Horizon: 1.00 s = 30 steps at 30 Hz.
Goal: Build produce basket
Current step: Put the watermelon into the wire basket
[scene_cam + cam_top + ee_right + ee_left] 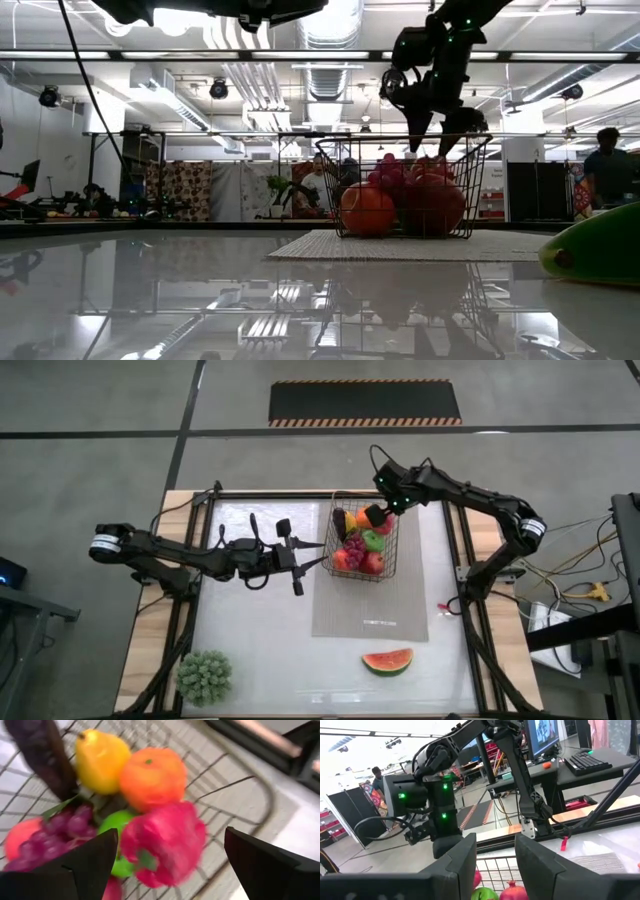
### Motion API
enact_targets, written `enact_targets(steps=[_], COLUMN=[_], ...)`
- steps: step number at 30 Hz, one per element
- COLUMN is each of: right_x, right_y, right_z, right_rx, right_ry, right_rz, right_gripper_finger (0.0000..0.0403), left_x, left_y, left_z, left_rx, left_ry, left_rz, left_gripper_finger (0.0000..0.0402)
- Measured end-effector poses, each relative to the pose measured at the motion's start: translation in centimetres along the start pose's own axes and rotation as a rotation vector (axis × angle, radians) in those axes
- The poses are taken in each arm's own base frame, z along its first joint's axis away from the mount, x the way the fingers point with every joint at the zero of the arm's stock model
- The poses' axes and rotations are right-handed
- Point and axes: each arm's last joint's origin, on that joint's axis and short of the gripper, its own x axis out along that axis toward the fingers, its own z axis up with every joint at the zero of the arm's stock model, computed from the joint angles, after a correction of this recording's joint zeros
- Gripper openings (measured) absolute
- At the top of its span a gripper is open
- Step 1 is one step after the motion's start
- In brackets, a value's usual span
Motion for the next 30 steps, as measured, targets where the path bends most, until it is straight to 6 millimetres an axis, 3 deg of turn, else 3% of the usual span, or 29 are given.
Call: enact_targets(steps=[9,16,24,30], right_x=[-0.8,-4.1,-9.6,-10.0], right_y=[-0.9,-0.1,3.4,6.8], right_z=[0.1,-1.3,-6.1,-12.0], right_rx=[-0.031,-0.078,-0.249,-0.497], right_ry=[-0.031,-0.107,-0.235,-0.222], right_rz=[-0.041,0.014,0.175,0.314], right_gripper_finger=[0.0328,0.0327,0.0327,0.0327], left_x=[0.0,0.0,0.0,0.0], left_y=[0.0,0.0,0.0,0.1], left_z=[0.0,0.0,0.0,0.1], left_rx=[0.001,0.002,0.024,0.023], left_ry=[0.000,0.000,-0.004,-0.008], left_rz=[0.000,0.000,0.002,0.004], left_gripper_finger=[0.0118,0.0118,0.0118,0.0118])
